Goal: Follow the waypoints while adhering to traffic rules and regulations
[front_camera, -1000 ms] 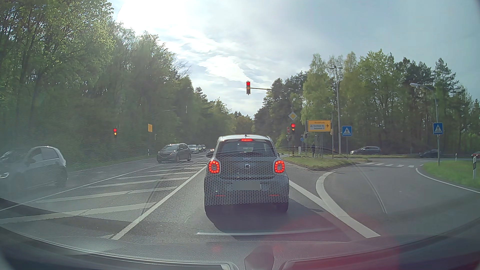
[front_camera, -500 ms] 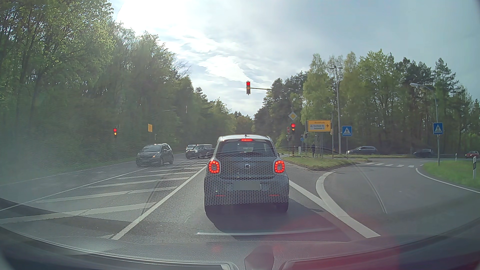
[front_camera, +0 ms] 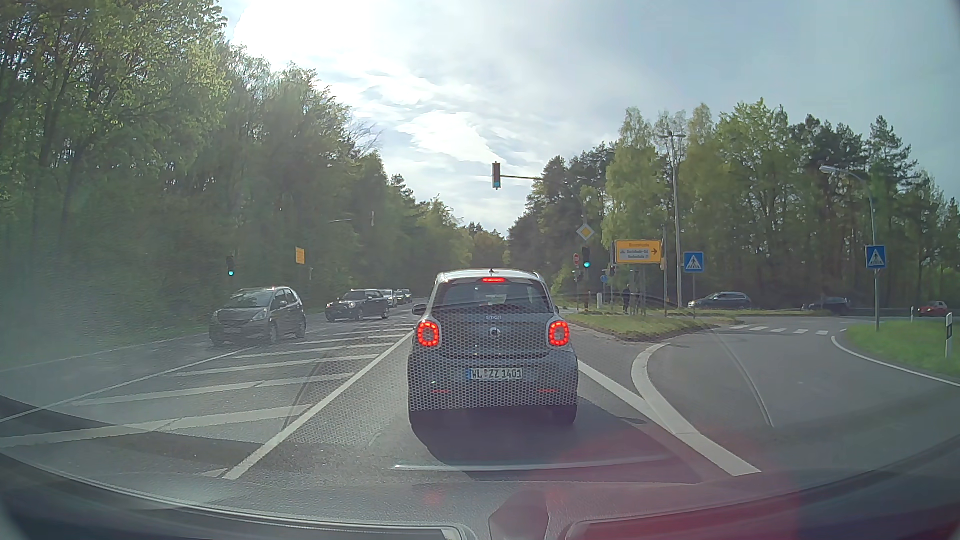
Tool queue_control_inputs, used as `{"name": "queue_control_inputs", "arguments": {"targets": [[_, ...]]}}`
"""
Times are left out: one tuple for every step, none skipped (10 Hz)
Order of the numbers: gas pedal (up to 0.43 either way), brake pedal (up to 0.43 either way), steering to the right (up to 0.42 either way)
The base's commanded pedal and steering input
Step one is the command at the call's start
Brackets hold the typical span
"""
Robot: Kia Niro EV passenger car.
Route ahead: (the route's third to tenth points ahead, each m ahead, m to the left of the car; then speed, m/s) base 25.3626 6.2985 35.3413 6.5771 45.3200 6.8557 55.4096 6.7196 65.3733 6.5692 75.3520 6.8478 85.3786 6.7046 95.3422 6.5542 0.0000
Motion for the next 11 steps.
{"name": "queue_control_inputs", "arguments": {"targets": [[0.000,0.134,-0.010],[0.000,0.122,-0.011],[0.000,0.104,-0.010],[0.000,0.104,-0.010],[0.000,0.104,-0.011],[0.000,0.104,-0.010],[0.000,0.104,-0.011],[0.000,0.104,-0.010],[0.000,0.104,-0.011],[0.000,0.091,-0.010],[0.000,0.049,-0.010]]}}
